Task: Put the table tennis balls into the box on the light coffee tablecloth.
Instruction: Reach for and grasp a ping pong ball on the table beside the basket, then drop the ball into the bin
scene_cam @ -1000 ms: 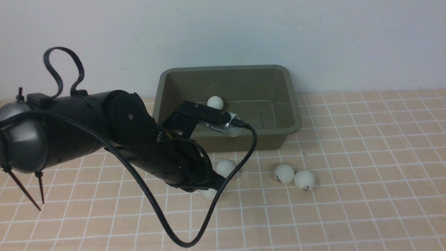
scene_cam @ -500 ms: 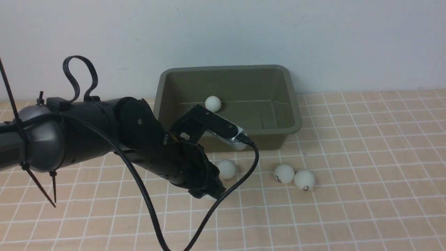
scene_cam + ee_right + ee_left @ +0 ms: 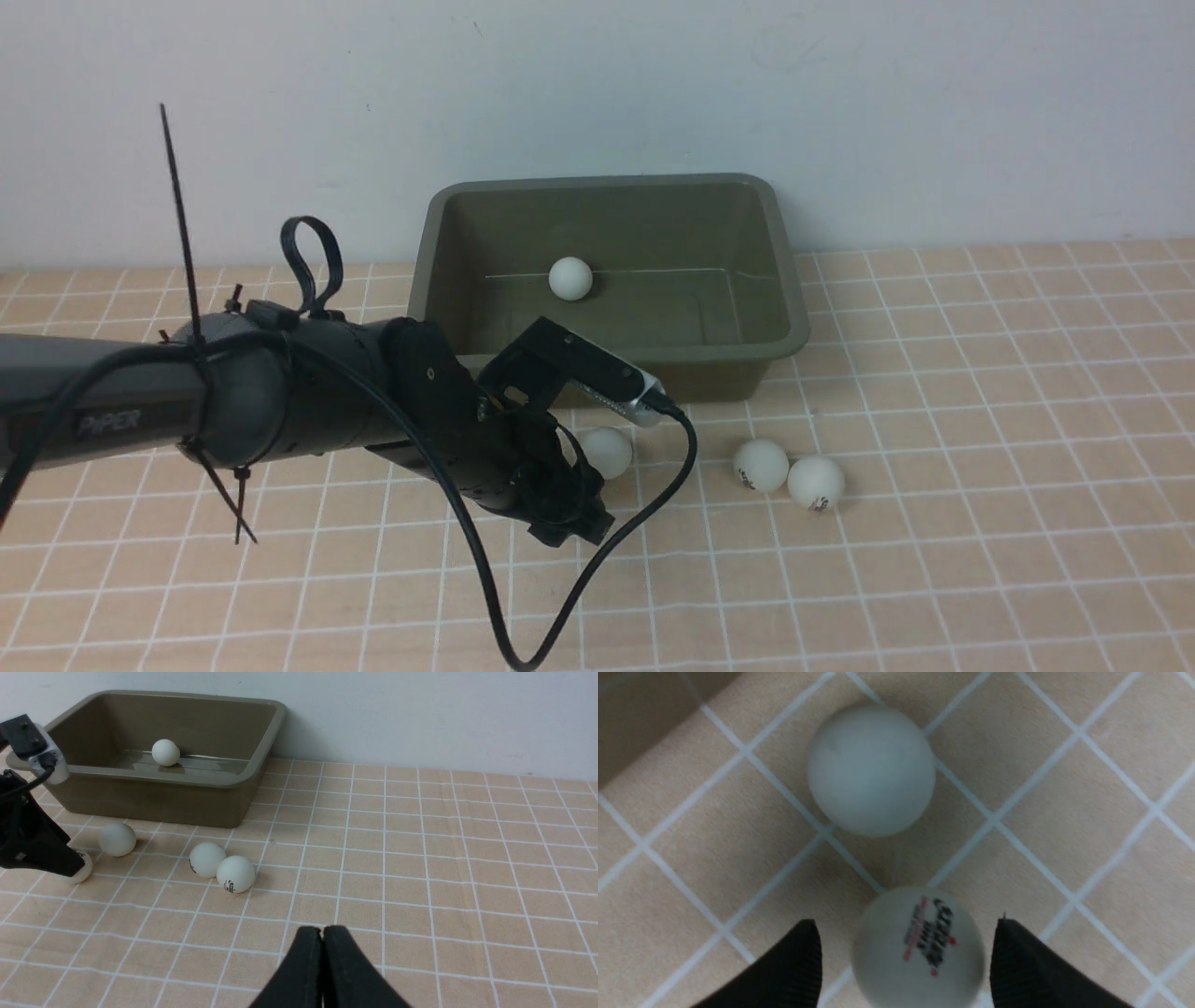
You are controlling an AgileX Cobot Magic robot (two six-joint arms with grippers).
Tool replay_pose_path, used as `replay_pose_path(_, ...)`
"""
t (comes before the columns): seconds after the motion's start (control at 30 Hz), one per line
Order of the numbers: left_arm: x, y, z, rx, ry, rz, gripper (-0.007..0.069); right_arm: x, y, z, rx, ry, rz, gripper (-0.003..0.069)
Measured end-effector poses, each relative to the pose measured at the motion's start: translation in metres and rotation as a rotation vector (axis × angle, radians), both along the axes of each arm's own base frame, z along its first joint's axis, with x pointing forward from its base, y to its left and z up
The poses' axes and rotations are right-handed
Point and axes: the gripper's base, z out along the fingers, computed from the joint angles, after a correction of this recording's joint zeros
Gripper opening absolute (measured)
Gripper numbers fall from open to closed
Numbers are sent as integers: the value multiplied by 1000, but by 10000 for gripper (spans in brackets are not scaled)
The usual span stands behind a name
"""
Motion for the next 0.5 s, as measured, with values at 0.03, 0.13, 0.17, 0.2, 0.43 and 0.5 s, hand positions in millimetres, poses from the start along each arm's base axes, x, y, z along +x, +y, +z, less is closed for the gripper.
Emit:
replay_pose_path(0.03, 2, 0, -3, 5, -13, 4, 405, 0, 0, 0, 0, 0, 0, -15)
replay_pose_path(0.13, 4, 0, -8, 9, -10, 6, 383, 0, 0, 0, 0, 0, 0, -15)
replay_pose_path(0.17, 2, -1, -9, 5, 8, 6, 344, 0, 0, 0, 0, 0, 0, -15)
replay_pose_path(0.2, 1, -1, -9, 3, 21, 3, 321, 0, 0, 0, 0, 0, 0, -15)
replay_pose_path(0.43, -9, -17, 53, -140, 107, -128, 312, 0, 0, 0, 0, 1, 0, -15)
replay_pose_path(0.5, -4, -22, 87, -205, 12, -160, 312, 0, 0, 0, -1, 1, 0, -15)
